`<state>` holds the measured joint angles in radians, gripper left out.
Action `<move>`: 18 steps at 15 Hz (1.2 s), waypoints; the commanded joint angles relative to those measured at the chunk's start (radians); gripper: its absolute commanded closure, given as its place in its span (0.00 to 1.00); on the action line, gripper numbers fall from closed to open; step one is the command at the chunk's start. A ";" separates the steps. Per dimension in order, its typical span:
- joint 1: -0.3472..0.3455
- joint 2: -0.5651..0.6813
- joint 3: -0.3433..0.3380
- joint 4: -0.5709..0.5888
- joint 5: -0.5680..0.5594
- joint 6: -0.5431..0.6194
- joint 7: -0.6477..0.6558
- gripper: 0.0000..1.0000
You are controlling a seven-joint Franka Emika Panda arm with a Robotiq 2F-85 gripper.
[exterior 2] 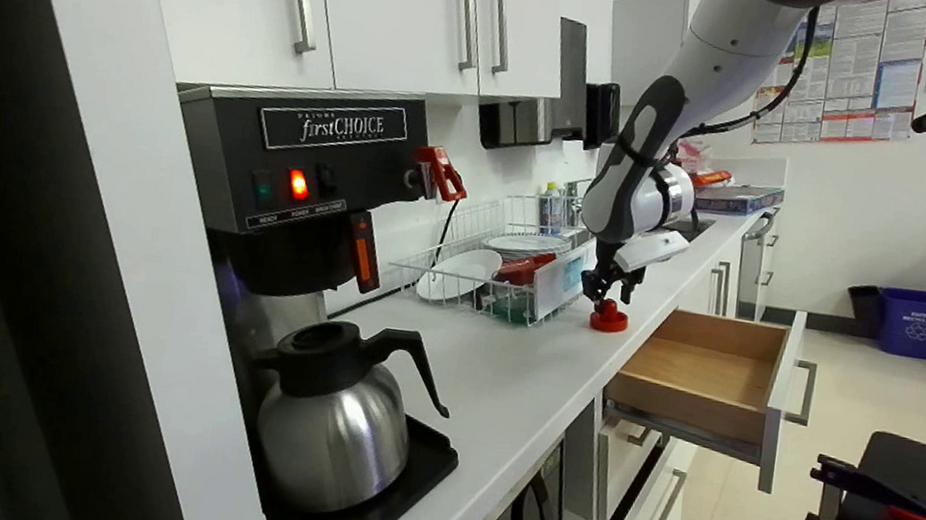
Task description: Move the orange object to the left
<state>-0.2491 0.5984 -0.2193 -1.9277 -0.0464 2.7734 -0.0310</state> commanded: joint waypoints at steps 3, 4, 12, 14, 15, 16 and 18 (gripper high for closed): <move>0.002 0.030 -0.002 0.054 0.004 -0.062 0.016 0.78; -0.003 0.026 0.005 0.054 0.007 -0.067 0.008 0.84; 0.008 -0.102 0.013 -0.029 -0.039 -0.213 -0.067 0.86; 0.011 -0.158 0.031 -0.080 -0.064 -0.228 -0.142 0.86; 0.015 -0.190 0.043 -0.114 -0.079 -0.229 -0.183 0.86; 0.020 -0.220 0.054 -0.145 -0.096 -0.228 -0.216 0.86; 0.031 -0.273 0.081 -0.201 -0.119 -0.223 -0.275 0.86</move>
<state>-0.2365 0.4466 -0.1676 -2.0088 -0.1277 2.5665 -0.2289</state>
